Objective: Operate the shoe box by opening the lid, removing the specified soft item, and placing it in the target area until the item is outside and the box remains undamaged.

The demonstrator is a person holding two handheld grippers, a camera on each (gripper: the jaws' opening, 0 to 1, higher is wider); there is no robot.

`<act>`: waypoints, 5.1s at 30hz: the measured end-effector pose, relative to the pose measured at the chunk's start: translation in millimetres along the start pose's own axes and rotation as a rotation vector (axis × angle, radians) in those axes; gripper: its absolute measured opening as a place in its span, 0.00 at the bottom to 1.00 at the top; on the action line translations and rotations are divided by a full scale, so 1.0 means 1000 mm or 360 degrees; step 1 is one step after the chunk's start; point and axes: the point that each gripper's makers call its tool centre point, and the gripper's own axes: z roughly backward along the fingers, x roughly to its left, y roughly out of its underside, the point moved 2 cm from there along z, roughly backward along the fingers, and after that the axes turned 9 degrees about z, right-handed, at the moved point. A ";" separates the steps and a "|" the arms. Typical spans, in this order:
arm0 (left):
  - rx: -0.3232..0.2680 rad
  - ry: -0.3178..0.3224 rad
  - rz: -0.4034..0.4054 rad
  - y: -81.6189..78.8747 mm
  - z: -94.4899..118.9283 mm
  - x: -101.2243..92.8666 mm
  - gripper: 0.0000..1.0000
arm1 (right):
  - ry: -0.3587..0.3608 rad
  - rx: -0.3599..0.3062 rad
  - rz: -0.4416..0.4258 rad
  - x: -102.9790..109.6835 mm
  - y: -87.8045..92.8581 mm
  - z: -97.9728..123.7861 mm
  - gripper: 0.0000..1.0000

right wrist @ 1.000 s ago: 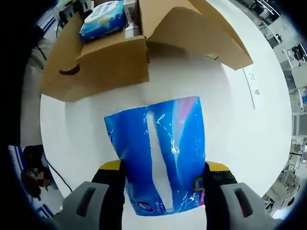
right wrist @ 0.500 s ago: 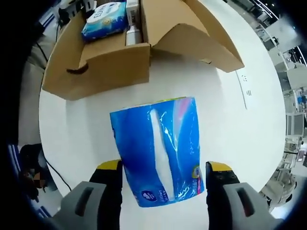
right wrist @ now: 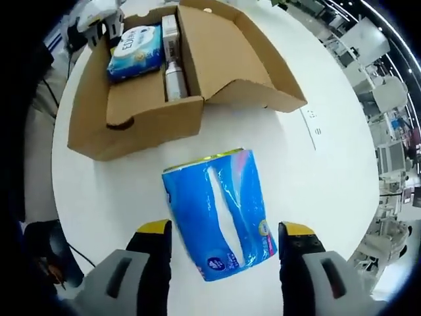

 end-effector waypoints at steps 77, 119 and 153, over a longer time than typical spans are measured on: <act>-0.0028 -0.0010 -0.0023 0.000 0.000 0.000 0.02 | 0.0713 -0.0660 -0.0787 0.047 -0.055 0.126 0.43; -0.0029 -0.0011 -0.0022 0.000 0.000 0.000 0.02 | 0.0689 -0.0628 -0.0481 0.065 -0.130 0.089 0.38; -0.0028 -0.0008 -0.0014 0.000 0.000 0.000 0.02 | 0.0461 -0.0450 -0.0149 0.068 -0.160 0.021 0.34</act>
